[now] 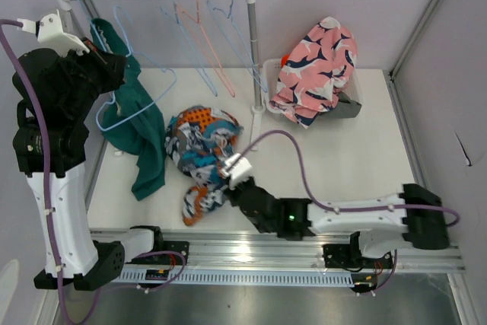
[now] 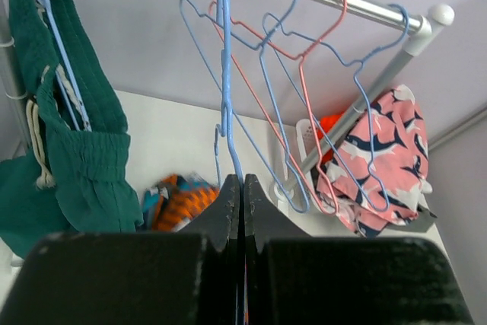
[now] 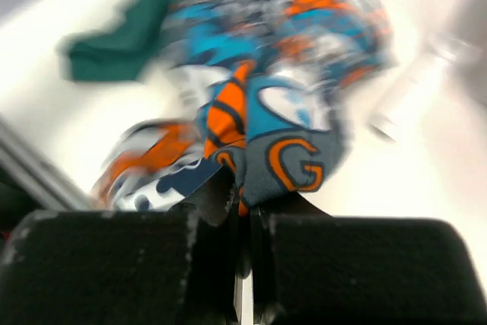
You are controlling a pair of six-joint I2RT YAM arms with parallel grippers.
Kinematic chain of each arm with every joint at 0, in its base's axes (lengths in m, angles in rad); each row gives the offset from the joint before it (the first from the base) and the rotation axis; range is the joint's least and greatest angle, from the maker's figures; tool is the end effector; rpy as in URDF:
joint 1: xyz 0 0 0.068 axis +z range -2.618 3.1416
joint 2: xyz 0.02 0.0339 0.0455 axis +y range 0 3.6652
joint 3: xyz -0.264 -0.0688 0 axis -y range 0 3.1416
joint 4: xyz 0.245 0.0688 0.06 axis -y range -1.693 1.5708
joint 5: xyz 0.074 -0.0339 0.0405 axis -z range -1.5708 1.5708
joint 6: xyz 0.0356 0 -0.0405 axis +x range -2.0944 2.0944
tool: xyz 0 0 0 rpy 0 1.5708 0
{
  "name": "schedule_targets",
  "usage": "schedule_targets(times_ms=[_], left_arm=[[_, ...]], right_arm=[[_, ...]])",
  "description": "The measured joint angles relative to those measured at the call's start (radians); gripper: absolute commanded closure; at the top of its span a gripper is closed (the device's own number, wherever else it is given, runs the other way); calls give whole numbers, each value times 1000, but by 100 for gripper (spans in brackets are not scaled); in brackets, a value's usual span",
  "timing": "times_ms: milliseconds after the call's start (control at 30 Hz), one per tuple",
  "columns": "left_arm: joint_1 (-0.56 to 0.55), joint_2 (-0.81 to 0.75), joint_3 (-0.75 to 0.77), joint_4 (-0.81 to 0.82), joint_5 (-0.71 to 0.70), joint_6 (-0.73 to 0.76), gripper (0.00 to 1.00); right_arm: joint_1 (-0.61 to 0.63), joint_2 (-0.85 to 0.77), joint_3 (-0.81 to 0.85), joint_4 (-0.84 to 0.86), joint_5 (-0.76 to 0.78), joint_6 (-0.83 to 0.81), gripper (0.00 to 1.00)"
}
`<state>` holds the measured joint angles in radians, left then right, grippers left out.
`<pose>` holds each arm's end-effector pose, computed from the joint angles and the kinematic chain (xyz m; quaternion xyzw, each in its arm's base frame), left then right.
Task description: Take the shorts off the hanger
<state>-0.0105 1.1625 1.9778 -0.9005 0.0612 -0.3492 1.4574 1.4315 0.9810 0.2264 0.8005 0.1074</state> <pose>0.1486 -0.0037 0.5660 -0.1037 0.7292 -0.1431 0.6611 0.0623 0.3214 0.3003 -0.2602 0.7139 0.1889 0.6221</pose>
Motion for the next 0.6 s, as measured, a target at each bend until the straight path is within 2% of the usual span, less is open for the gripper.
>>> schedule_targets(times_ms=[67, 133, 233, 300, 333, 400, 433, 500, 567, 600], left_arm=[[0, 18, 12, 3, -12, 2, 100], [0, 25, 5, 3, -15, 2, 100], [0, 23, -21, 10, -13, 0, 100], [0, 17, -43, 19, -12, -1, 100], [0, 16, -53, 24, -11, -1, 100], [0, 13, -72, 31, -7, 0, 100], [0, 11, -83, 35, -6, 0, 100], [0, 5, -108, 50, -5, 0, 100], [0, -3, -142, 69, -3, -1, 100], [0, -8, -160, 79, -1, -1, 100]], right_arm=[[3, -140, -113, -19, 76, -4, 100], [-50, -283, -157, -20, 136, -34, 100], [-211, -457, -124, -12, 140, -90, 100], [-393, -494, -27, -26, 85, -118, 100], [-526, -476, 57, -63, 27, -130, 100], [-715, -397, 240, -90, -66, -138, 100], [-827, -317, 392, -116, -129, -145, 100], [-938, -164, 635, -156, -232, -150, 100], [-1049, 64, 1007, -284, -348, -124, 100], [-1078, 148, 1138, -294, -394, -113, 100]])
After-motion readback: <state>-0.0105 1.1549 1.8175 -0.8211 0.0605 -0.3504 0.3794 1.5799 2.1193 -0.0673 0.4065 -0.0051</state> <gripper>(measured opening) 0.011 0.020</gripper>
